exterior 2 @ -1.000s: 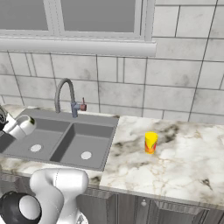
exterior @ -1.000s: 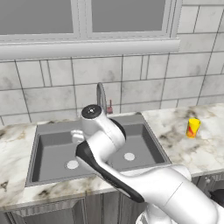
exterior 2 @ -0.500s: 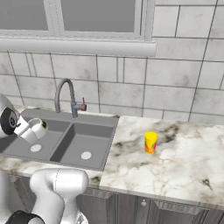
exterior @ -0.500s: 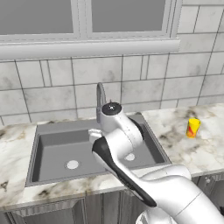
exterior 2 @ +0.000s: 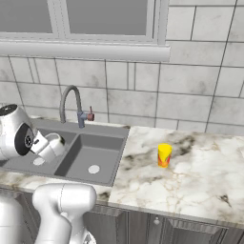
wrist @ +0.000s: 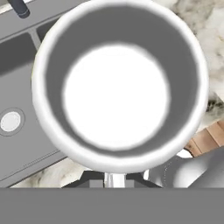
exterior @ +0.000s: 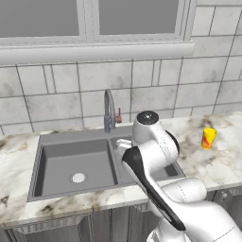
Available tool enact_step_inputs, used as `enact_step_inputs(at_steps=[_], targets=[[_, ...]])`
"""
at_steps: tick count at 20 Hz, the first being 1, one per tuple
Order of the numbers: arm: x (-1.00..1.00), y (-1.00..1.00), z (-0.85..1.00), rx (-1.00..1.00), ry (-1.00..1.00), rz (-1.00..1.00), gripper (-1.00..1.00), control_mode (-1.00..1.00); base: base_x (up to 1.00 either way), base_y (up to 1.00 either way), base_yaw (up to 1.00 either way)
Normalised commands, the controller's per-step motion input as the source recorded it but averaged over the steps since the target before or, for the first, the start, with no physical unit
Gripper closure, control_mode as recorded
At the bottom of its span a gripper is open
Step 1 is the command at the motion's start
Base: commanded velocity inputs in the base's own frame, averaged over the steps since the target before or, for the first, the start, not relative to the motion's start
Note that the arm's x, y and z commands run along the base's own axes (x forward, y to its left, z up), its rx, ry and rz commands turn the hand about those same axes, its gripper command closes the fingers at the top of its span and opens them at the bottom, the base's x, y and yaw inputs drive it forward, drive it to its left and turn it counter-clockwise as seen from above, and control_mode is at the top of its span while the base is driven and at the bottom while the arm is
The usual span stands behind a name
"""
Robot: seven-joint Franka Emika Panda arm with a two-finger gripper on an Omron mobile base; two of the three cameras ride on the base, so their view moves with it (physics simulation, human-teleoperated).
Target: Move any existing items from the left basin to the right basin for drying. Then move the cup from the counter to the left basin of the sink for washing.
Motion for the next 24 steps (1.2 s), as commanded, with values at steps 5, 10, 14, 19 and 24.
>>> enact_step_inputs(at_steps=[5, 10, 14, 19, 24], targets=[[-0.09, -0.59, 0.0, 0.06, 0.0, 0.0, 1.0, -1.0, 0.0, 0.0, 0.0], [0.01, -0.48, 0.0, 0.05, 0.01, 0.0, 1.0, -1.0, 0.0, 0.0, 0.0], [0.12, -0.24, -0.1, 0.01, 0.05, 0.0, 1.0, -1.0, 0.0, 0.0, 0.0], [0.31, -0.12, -0.19, 0.0, 0.05, 0.0, 1.0, -1.0, 0.0, 0.0, 0.0], [0.51, -0.05, -0.21, 0.0, 0.0, 0.0, 1.0, -1.0, 0.0, 0.0, 0.0]])
